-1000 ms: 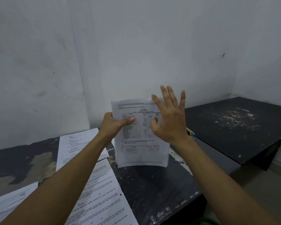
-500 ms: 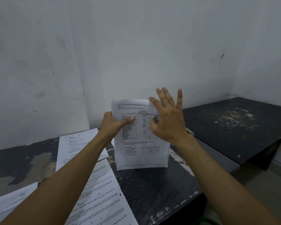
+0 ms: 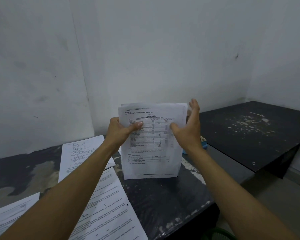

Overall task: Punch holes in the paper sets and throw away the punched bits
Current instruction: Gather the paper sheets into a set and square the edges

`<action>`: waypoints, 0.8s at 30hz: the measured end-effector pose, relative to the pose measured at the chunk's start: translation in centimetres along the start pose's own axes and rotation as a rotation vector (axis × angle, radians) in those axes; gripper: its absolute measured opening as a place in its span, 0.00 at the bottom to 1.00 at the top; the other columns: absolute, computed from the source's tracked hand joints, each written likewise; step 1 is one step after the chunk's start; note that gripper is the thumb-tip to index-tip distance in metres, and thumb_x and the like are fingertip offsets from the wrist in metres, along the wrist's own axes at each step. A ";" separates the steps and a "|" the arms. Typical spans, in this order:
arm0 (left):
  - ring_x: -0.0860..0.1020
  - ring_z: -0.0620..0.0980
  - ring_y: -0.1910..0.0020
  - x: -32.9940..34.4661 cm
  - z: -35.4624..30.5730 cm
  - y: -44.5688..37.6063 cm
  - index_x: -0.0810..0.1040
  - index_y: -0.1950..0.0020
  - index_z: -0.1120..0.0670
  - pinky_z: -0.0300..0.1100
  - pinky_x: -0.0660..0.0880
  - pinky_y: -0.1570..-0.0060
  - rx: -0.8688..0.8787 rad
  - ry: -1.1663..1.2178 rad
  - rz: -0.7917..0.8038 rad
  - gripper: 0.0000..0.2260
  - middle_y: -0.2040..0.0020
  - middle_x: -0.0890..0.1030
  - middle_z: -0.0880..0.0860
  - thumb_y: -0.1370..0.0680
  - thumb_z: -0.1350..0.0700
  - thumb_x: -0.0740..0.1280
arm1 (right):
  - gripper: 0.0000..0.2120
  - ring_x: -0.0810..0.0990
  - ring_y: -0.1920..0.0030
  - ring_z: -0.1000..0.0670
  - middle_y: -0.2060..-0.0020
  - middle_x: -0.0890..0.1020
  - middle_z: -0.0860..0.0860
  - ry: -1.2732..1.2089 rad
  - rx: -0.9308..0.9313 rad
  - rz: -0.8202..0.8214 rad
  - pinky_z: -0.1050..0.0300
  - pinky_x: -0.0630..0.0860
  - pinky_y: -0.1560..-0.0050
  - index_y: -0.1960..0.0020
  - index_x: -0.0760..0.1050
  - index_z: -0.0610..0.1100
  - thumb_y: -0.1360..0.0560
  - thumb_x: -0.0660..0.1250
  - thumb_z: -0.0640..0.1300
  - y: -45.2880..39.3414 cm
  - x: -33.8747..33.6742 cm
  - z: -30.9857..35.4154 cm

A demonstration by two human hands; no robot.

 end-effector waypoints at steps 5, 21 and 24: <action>0.85 0.44 0.58 -0.2 0.6 0.7 0.82 0.50 0.45 0.34 0.79 0.68 -0.025 0.011 0.022 0.17 0.56 0.86 0.41 0.36 0.44 0.78 | 0.30 0.80 0.44 0.53 0.42 0.78 0.53 -0.178 0.243 0.057 0.59 0.81 0.51 0.32 0.64 0.49 0.28 0.72 0.36 1.4 0.1 -2.7; 0.86 0.47 0.57 -0.3 1.3 1.5 0.83 0.49 0.48 0.39 0.82 0.65 -0.055 0.063 0.029 0.18 0.54 0.87 0.44 0.37 0.48 0.80 | 0.15 0.82 0.50 0.54 0.50 0.83 0.55 -0.250 0.326 0.072 0.61 0.79 0.56 0.42 0.78 0.45 0.27 0.68 0.34 2.9 2.6 -2.7; 0.86 0.49 0.56 -0.2 1.4 1.5 0.83 0.48 0.49 0.44 0.83 0.62 -0.074 0.044 0.028 0.20 0.52 0.87 0.46 0.37 0.47 0.80 | 0.15 0.82 0.49 0.53 0.49 0.83 0.53 -0.255 0.348 0.082 0.60 0.79 0.55 0.41 0.77 0.44 0.27 0.68 0.34 3.0 2.7 -2.9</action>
Point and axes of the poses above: each hand's wrist, its own y-axis away from the middle knuckle, its own x-axis out of the palm, z = x × y, the point moved 1 cm from there along -y, towards the middle knuckle
